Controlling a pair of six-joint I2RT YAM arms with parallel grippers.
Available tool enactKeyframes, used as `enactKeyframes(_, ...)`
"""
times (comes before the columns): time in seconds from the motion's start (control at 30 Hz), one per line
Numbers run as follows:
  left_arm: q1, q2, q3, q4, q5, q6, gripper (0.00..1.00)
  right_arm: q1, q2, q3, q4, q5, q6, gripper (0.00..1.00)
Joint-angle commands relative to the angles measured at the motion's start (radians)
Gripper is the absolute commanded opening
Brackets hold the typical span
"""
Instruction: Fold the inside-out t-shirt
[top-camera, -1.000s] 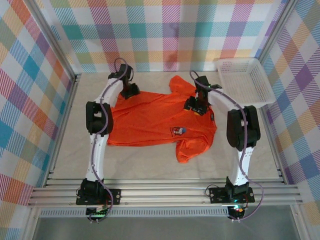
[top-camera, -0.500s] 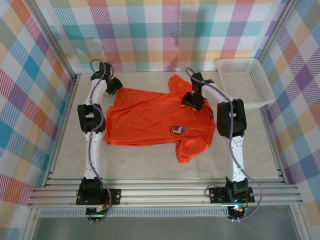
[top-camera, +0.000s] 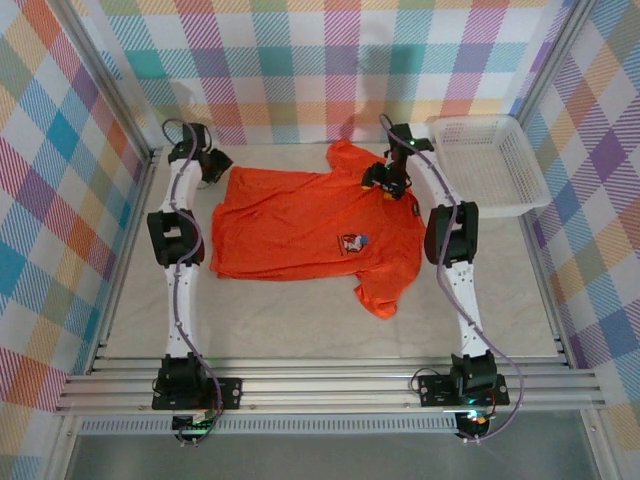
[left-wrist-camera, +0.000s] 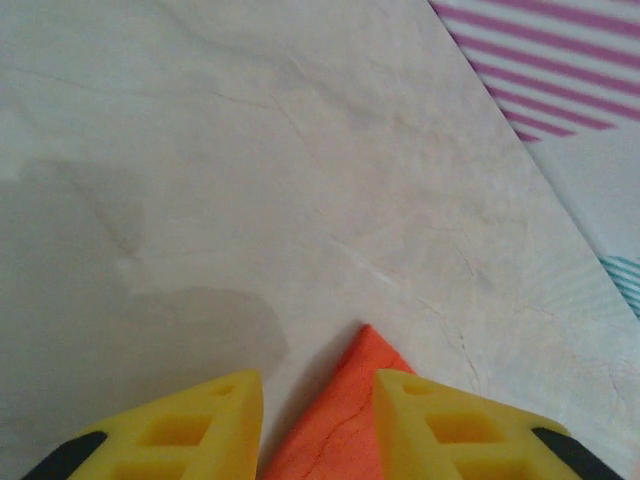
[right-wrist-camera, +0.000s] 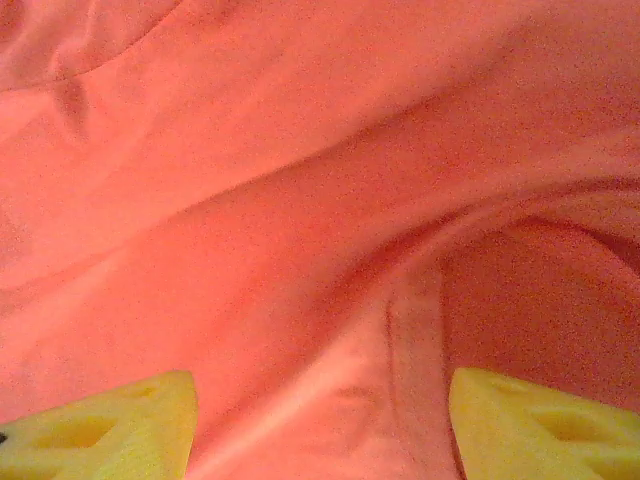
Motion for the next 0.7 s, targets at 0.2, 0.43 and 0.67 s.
enactKeyframes(0.2,-0.085,-0.860,-0.904,-0.115,-0.208,0.147,0.32,0.144,-0.595,-0.708,0.161,-0.070,-0.038,0.62)
enactKeyframes(0.43,-0.087,-1.357,-1.498,-0.140,-0.202,0.130,0.17,0.301,-0.865,-1.123,0.327,-0.085,0.042,0.51)
enactKeyframes(0.67,-0.092,-1.509,-1.813,-0.104,-0.031,0.097,0.12,0.374,-0.851,-1.234,0.436,-0.103,0.095,0.44)
